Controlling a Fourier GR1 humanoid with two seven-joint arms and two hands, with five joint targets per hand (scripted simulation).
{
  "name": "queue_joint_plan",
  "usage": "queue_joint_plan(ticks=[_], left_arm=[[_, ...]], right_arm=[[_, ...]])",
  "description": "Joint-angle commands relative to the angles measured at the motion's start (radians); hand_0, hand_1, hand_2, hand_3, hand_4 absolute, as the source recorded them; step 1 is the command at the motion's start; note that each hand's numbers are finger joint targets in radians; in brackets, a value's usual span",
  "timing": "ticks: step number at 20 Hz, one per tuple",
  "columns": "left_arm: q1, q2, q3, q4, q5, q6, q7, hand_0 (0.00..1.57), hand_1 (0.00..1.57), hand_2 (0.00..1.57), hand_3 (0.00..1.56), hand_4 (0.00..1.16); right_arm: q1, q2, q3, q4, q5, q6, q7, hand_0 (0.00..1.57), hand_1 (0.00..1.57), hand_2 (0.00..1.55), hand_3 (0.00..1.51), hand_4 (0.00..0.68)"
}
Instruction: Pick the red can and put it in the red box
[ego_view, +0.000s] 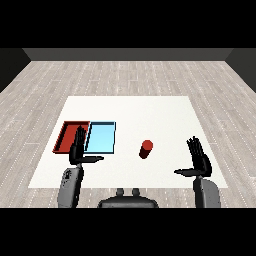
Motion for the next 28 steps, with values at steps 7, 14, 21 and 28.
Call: queue_joint_plan(ticks=[7, 14, 21, 28], left_arm=[[-0.071, 0.043, 0.039, -0.033, 0.038, -0.006, 0.109, 0.00, 0.00, 0.00, 0.00, 0.00], [0.029, 0.021, 0.024, -0.048, 0.039, -0.012, 0.038, 0.00, 0.00, 0.00, 0.00, 0.00], [-0.067, 0.056, 0.074, 0.040, 0.054, -0.016, 0.027, 0.00, 0.00, 0.00, 0.00, 0.00], [-0.045, -0.001, 0.010, 0.046, 0.001, 0.033, -0.005, 0.00, 0.00, 0.00, 0.00, 0.00]], right_arm=[[-0.122, 0.027, 0.026, 0.043, -0.029, -0.016, 0.135, 0.00, 0.00, 0.00, 0.00, 0.000], [-0.189, 0.040, 0.022, 0.134, -0.053, -0.024, 0.158, 0.00, 0.00, 0.00, 0.00, 0.000], [-0.242, 0.105, 0.080, 0.261, -0.007, -0.046, 0.074, 0.00, 0.00, 0.00, 0.00, 0.000], [-0.202, 0.173, 0.163, 0.250, 0.062, -0.112, 0.034, 0.00, 0.00, 0.00, 0.00, 0.000]])
